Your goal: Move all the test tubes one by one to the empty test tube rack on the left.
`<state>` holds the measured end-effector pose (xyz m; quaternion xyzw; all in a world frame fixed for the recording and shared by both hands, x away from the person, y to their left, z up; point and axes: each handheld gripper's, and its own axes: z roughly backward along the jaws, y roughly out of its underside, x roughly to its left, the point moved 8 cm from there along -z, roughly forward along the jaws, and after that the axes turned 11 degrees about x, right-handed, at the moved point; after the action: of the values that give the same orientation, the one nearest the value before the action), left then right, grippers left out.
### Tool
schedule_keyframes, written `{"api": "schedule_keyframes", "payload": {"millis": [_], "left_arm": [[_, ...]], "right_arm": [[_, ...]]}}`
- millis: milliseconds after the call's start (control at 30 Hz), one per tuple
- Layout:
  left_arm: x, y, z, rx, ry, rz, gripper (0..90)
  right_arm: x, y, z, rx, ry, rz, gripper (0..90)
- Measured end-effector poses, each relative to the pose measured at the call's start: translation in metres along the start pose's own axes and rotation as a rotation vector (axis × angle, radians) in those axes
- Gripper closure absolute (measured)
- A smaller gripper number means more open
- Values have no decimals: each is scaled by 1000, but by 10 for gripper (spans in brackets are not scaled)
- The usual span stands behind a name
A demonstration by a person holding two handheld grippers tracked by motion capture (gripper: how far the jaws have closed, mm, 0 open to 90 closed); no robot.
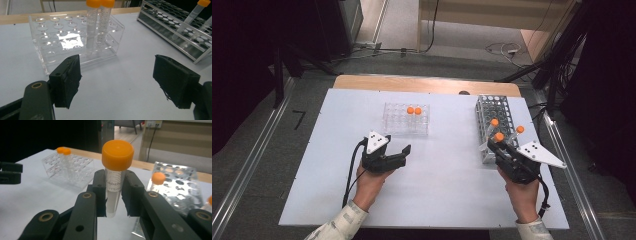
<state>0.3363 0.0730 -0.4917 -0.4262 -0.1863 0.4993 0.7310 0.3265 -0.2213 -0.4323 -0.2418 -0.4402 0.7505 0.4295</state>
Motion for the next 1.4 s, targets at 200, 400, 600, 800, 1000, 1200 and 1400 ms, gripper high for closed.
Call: {"api": "schedule_keyframes", "payload": {"millis": [200,400,600,800,1000,1200,1400], "left_arm": [[-6,-1,1,-6,14,-9,232],[-14,-4,4,-13,37,-19,238],[-26,-10,10,-34,68,-34,238],[-42,-15,14,-50,108,-59,255],[-62,-21,17,-69,164,-104,305],[-80,-22,17,-71,202,-173,410],[-86,-19,13,-61,207,-210,489]], "right_arm": [[20,13,-20,53,-62,21,717],[41,22,-38,97,-106,53,717],[58,26,-50,123,-137,82,717],[74,27,-58,135,-165,114,717],[89,27,-65,148,-190,138,717],[106,26,-72,158,-214,170,717],[121,27,-76,170,-236,195,717]]}}
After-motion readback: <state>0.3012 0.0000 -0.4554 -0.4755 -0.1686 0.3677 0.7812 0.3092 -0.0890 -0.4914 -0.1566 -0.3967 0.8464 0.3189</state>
